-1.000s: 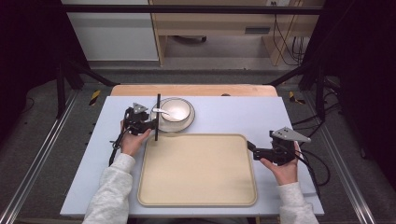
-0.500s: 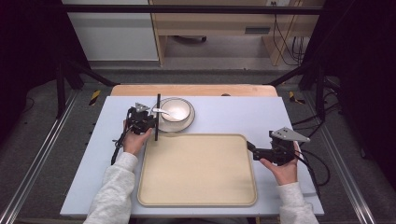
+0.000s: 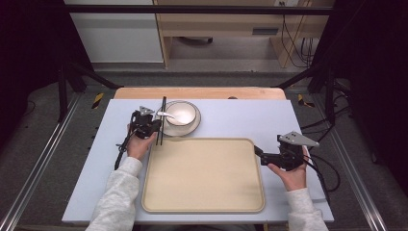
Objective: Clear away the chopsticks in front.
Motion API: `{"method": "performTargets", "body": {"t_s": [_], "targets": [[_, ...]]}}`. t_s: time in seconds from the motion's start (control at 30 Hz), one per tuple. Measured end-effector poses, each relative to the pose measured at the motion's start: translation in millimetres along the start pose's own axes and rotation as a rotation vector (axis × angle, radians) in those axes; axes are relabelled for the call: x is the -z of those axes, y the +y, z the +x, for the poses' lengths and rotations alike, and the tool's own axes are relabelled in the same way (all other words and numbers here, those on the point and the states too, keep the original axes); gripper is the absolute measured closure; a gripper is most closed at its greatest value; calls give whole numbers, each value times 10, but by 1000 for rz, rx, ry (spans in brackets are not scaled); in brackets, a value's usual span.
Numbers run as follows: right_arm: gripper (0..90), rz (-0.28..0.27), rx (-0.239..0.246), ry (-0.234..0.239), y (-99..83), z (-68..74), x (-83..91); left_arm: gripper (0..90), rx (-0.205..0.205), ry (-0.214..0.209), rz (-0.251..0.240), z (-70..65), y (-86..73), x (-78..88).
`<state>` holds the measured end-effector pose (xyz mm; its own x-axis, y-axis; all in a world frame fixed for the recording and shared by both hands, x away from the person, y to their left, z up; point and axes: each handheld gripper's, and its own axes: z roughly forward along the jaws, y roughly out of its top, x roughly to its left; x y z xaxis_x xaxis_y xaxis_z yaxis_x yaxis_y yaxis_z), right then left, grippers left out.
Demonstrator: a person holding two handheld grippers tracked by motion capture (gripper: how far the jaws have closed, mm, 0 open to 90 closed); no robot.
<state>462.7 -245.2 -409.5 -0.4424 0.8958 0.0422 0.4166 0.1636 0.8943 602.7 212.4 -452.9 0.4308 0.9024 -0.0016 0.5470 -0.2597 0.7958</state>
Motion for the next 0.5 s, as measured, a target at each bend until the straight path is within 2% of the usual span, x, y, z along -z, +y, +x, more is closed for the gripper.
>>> {"method": "performTargets", "body": {"t_s": [0.23, 0.27, 0.37, 0.47, 0.5], "targets": [[41, 0, 1, -1, -1, -1, -2, 843, -13, 4, 6, -14, -1, -5], [40, -1, 1, 0, 0, -1, 0, 804, -9, 1, 4, -10, 1, -7], [40, -2, -2, 0, 0, -1, 4, 766, -3, 8, -9, 10, 18, 1], [41, -2, -1, 1, 1, -5, 9, 724, -16, 17, -2, 21, 48, 4], [41, -4, 0, -1, 0, -7, 11, 711, -32, 27, 3, 17, 84, -7]]}}
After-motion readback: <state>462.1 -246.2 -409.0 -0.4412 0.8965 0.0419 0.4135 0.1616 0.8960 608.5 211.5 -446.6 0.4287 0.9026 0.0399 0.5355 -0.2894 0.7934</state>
